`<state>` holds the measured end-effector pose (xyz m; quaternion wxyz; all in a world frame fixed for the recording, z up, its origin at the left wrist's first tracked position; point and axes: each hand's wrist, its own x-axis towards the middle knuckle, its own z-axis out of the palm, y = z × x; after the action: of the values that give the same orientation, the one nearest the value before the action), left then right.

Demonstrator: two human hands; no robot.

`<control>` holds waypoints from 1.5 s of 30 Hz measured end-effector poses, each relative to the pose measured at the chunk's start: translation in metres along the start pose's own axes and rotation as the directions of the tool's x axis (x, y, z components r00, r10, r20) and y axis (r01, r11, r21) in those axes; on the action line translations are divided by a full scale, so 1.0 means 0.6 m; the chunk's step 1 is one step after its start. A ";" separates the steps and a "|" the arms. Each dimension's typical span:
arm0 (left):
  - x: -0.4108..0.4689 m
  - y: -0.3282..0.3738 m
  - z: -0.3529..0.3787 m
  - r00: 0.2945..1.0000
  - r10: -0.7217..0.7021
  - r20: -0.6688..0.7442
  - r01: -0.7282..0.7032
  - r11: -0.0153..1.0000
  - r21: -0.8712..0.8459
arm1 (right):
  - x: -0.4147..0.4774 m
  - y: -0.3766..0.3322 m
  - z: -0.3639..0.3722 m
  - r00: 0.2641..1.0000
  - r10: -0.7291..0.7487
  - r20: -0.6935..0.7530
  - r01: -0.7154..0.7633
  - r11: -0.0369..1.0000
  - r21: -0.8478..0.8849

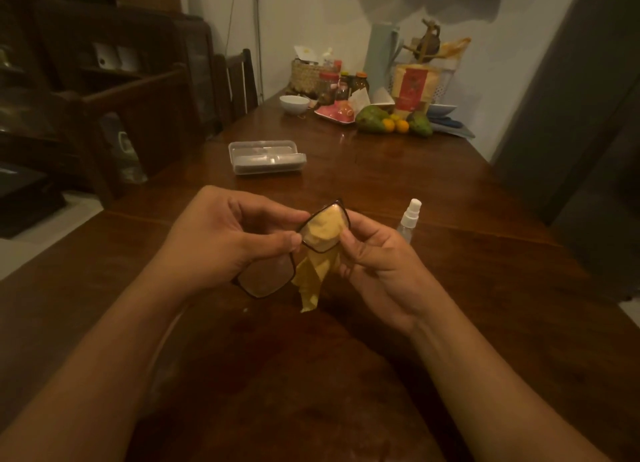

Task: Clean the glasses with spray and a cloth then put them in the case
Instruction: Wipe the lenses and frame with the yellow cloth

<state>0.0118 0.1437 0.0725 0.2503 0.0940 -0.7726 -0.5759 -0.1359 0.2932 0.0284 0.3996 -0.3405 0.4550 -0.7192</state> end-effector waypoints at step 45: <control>0.004 -0.014 0.003 1.000 0.009 0.019 -0.008 0.999 -0.044 | -0.001 0.007 0.000 0.998 0.058 0.031 -0.059 0.998 0.032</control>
<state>0.0076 0.1414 0.0651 0.2472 0.0798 -0.7626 -0.5924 -0.1344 0.2926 0.0243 0.4329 -0.3314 0.4469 -0.7093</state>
